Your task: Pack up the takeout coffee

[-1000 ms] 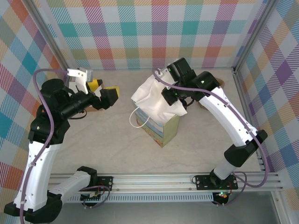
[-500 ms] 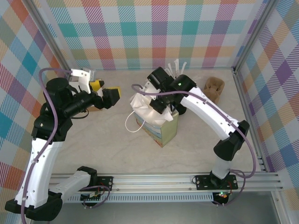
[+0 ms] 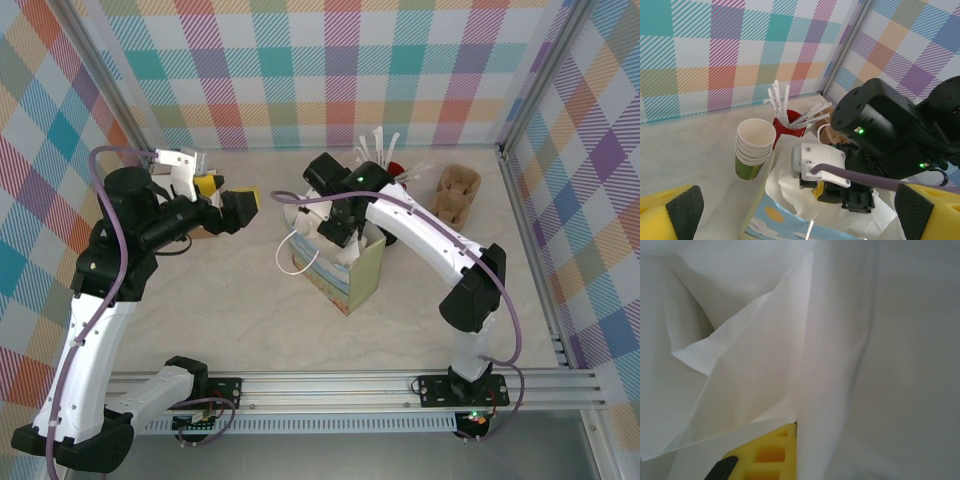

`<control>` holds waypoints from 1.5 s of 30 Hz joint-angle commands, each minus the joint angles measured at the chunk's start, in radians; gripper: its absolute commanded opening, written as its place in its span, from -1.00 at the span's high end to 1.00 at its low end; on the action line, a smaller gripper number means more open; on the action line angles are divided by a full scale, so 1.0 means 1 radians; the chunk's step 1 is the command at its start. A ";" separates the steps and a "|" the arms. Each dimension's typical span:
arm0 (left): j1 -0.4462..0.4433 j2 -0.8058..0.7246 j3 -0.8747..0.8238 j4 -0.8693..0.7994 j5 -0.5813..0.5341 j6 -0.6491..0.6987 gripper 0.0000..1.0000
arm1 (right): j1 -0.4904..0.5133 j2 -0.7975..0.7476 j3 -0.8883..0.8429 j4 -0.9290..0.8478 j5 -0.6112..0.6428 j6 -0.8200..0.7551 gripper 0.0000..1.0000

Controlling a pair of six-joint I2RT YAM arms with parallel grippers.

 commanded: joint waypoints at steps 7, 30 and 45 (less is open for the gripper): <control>-0.010 -0.009 -0.012 0.030 -0.008 0.000 -1.00 | -0.004 0.037 0.018 -0.043 -0.035 0.018 0.83; -0.010 -0.058 -0.172 0.066 -0.260 -0.122 -1.00 | -0.048 -0.171 0.235 -0.109 -0.010 0.152 -0.79; 0.035 -0.002 -0.491 0.247 -0.737 -0.219 -1.00 | -0.471 -0.742 -0.522 0.376 -0.097 0.411 -0.99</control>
